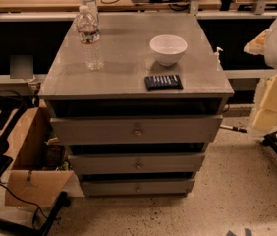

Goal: Open bottom drawer

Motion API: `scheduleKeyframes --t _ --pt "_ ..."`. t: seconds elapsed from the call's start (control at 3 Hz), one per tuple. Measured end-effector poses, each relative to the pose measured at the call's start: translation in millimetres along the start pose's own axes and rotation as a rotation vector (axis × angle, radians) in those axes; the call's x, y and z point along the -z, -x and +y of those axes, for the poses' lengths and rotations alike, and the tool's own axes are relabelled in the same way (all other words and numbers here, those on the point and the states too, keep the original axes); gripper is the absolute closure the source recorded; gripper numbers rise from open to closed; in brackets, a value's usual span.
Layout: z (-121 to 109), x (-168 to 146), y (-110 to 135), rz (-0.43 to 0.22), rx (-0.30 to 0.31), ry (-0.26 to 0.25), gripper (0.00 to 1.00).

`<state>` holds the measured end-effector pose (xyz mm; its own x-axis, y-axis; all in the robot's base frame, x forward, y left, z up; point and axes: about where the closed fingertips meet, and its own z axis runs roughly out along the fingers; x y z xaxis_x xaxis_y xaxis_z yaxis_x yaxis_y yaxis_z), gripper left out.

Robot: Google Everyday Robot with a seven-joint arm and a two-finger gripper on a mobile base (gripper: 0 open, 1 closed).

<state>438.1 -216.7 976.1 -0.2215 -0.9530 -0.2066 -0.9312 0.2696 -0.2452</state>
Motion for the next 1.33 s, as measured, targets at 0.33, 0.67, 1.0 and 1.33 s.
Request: scheduleKeyframes --t 0.33,0.67,1.0,1.33 --pt "-0.7 0.1 0.1 -0.002 0.0 -0.005 0.0" --pt "-13.9 -24.4 -15.8 0.004 -0.011 -0.035 0.0" --pt "-35.0 -56.3 -31.5 -0.007 -0.015 -0.053 0.0" --pt "-55.5 -89.6 -50.8 0.036 0.041 -0.132 0.0"
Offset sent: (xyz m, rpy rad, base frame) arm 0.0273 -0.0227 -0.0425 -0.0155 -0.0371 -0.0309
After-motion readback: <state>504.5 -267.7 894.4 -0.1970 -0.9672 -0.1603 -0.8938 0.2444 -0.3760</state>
